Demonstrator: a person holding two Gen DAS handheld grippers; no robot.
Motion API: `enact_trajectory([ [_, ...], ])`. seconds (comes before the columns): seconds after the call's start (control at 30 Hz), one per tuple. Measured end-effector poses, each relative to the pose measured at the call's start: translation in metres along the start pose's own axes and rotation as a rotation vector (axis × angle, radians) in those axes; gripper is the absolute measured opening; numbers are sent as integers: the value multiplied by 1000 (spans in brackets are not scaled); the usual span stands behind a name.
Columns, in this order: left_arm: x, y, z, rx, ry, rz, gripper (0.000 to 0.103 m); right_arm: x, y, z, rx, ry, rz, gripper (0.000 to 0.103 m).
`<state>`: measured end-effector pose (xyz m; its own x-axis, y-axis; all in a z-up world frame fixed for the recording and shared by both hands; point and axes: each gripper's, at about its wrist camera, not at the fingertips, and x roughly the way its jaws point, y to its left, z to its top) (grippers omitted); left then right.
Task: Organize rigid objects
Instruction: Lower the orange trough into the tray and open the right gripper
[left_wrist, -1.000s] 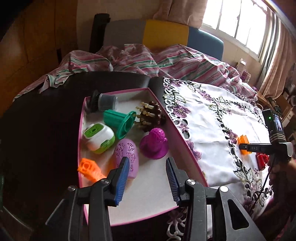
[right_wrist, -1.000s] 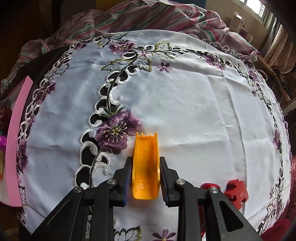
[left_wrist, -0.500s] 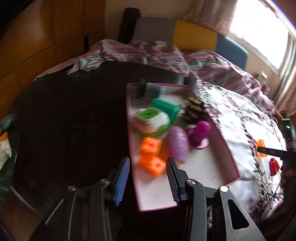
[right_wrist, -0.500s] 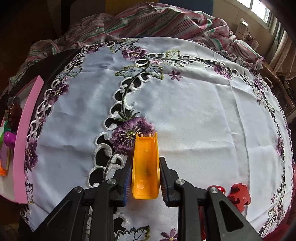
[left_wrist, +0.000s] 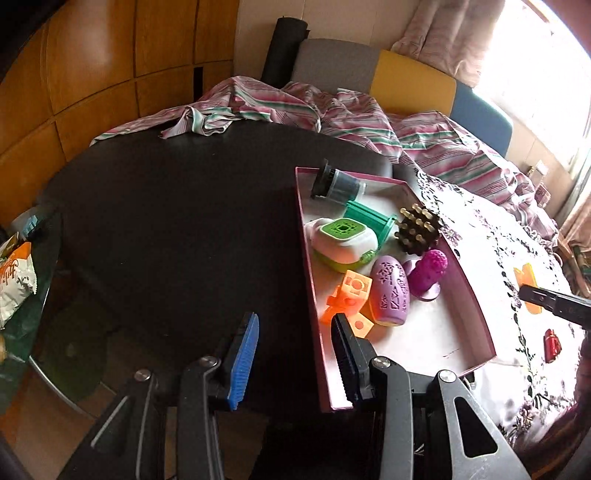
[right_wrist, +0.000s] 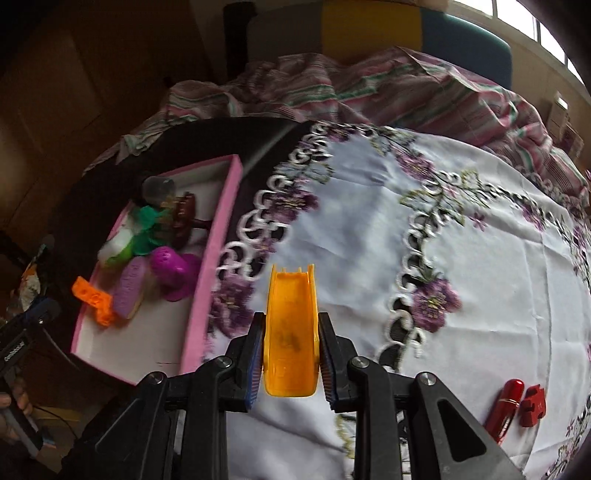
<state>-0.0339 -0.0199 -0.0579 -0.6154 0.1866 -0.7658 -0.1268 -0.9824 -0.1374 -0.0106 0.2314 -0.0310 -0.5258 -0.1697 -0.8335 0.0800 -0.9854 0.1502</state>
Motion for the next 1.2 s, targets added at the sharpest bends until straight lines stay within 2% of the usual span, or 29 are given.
enact_trajectory([
  [0.2, -5, -2, -1, 4, -9, -8, 42, 7, 62, 3, -95, 20, 111, 26],
  [0.3, -5, -1, -1, -2, -4, -13, 42, 17, 85, 3, -134, 48, 139, 26],
  [0.57, -2, 2, -3, -9, 7, -19, 42, 64, 109, 4, -140, 141, 114, 26],
  [0.77, -1, 3, -3, -13, 7, -12, 42, 90, 109, 1, -115, 178, 67, 26],
  [0.8, 0, 4, -2, -15, 9, -12, 42, 89, 109, 2, -118, 156, 65, 26],
  [1.2, -8, 3, -1, 0, -22, 4, 42, 88, 110, -1, -161, 144, 12, 26],
])
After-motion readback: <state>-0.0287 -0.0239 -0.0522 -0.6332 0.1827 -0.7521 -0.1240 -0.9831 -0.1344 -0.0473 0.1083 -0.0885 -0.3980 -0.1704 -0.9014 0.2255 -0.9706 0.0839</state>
